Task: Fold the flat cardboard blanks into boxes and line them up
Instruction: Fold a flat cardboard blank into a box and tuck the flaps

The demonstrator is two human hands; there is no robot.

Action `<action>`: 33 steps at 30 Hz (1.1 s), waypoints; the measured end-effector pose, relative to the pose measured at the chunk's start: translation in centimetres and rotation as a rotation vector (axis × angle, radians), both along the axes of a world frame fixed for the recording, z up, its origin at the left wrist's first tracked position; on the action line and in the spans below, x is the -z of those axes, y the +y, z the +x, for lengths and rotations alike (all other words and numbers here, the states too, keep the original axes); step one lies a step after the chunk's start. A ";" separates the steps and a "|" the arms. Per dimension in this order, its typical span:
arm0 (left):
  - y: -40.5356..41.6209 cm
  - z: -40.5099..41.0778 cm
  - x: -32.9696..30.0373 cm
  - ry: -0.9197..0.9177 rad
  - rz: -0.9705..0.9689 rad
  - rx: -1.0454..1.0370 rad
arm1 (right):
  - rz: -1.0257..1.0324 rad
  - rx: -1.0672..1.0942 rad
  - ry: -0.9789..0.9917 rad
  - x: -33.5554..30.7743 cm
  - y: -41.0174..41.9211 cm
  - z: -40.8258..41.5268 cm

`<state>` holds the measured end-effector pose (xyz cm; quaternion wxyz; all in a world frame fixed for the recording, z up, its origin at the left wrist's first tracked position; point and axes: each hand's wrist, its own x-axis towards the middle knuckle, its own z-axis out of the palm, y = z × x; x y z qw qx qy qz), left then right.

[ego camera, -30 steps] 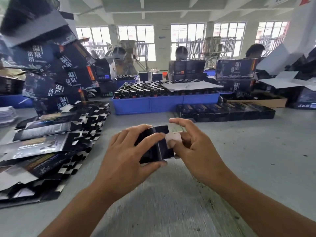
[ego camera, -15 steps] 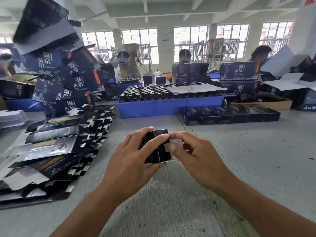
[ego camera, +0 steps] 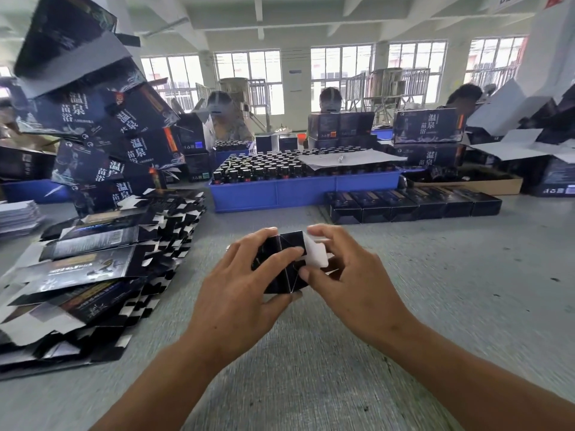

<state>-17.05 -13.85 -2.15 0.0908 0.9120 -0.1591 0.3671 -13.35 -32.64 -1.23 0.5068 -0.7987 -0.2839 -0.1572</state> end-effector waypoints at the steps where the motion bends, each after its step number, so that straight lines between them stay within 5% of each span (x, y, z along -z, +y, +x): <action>1: -0.1 0.0 0.0 0.001 -0.004 -0.001 | 0.034 0.003 0.020 0.1 0.1 0.0; 24: -2.0 -0.5 0.2 0.049 -0.235 -0.009 | 0.210 -0.078 0.193 -0.6 0.0 0.0; 33: -2.5 -0.8 -0.1 0.040 -0.278 0.042 | 0.128 0.088 0.033 -0.4 0.1 -0.3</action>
